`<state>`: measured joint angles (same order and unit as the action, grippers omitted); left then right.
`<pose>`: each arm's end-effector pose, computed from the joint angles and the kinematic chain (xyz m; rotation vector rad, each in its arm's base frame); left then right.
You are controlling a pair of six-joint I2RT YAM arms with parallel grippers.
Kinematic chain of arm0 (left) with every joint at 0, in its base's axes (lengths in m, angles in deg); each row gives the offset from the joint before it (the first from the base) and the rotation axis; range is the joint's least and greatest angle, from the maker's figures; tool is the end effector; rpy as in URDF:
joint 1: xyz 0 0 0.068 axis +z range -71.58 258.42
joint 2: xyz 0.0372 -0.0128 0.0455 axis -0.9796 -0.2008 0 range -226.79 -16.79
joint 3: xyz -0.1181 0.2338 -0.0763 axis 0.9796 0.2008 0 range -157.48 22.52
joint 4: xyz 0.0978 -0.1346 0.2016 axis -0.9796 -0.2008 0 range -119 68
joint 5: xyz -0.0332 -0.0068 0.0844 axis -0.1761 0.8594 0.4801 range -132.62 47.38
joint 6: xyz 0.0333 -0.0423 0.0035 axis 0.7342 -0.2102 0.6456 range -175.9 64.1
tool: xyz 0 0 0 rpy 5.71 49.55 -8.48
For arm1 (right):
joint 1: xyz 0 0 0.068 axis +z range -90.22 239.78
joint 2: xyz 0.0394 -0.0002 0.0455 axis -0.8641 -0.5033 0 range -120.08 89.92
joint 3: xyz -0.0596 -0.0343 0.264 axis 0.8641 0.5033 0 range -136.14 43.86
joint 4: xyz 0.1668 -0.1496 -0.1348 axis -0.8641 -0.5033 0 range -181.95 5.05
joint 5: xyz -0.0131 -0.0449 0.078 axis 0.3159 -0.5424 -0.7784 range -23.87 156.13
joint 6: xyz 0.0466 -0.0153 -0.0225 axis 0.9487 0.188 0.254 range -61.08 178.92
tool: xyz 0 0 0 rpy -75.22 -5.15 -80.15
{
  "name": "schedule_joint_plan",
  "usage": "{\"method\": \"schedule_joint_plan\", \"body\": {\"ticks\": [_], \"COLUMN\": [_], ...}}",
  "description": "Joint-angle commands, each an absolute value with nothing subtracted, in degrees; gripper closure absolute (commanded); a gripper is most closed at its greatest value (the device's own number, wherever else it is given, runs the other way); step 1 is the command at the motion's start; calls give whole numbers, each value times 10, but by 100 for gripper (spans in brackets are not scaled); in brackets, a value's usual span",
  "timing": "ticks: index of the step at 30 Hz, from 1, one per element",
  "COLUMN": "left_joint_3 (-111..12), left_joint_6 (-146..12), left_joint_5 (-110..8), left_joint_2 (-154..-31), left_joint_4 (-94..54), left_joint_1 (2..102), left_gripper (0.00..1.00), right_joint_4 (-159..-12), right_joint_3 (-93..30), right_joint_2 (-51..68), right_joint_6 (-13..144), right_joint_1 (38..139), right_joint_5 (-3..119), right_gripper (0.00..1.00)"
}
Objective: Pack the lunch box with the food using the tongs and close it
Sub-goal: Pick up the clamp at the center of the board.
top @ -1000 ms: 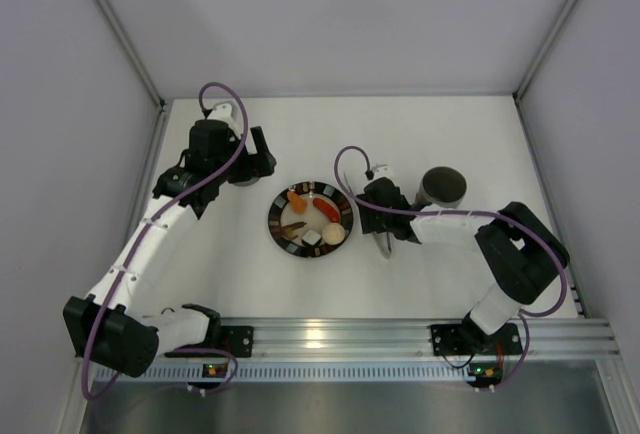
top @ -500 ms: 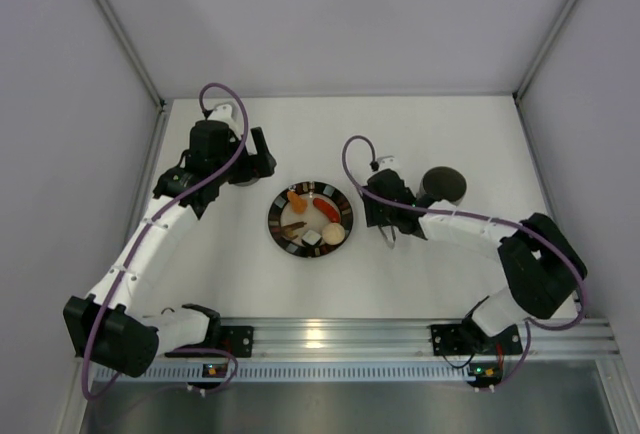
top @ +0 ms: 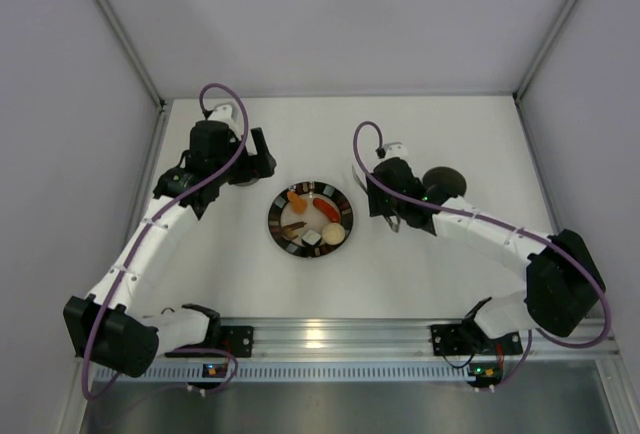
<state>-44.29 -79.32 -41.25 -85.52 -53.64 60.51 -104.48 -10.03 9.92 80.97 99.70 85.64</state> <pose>0.2499 -0.0798 0.3507 -0.1189 2.1792 -0.3888 0.2344 0.1808 0.2426 -0.1988 2.3062 0.1441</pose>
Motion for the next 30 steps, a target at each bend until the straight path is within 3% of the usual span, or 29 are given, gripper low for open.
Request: {"method": "schedule_joint_plan", "body": {"ticks": [1,11,30], "left_joint_3": [-436,-395,-352], "left_joint_6": [-788,-789,-802], "left_joint_5": [-411,-382,-366], "left_joint_2": [-833,-792,-756], "left_joint_4": [-541,-536,-521], "left_joint_1": [605,605,605], "left_gripper": [1,1,1], "right_joint_4": [-1081,-1128,-1193], "right_joint_3": [-147,-185,-236], "right_joint_2": [134,183,126], "right_joint_6": [803,802,778], "right_joint_1": [992,1003,1095], "right_joint_5": [845,765,735], "right_gripper": [43,44,49]}}
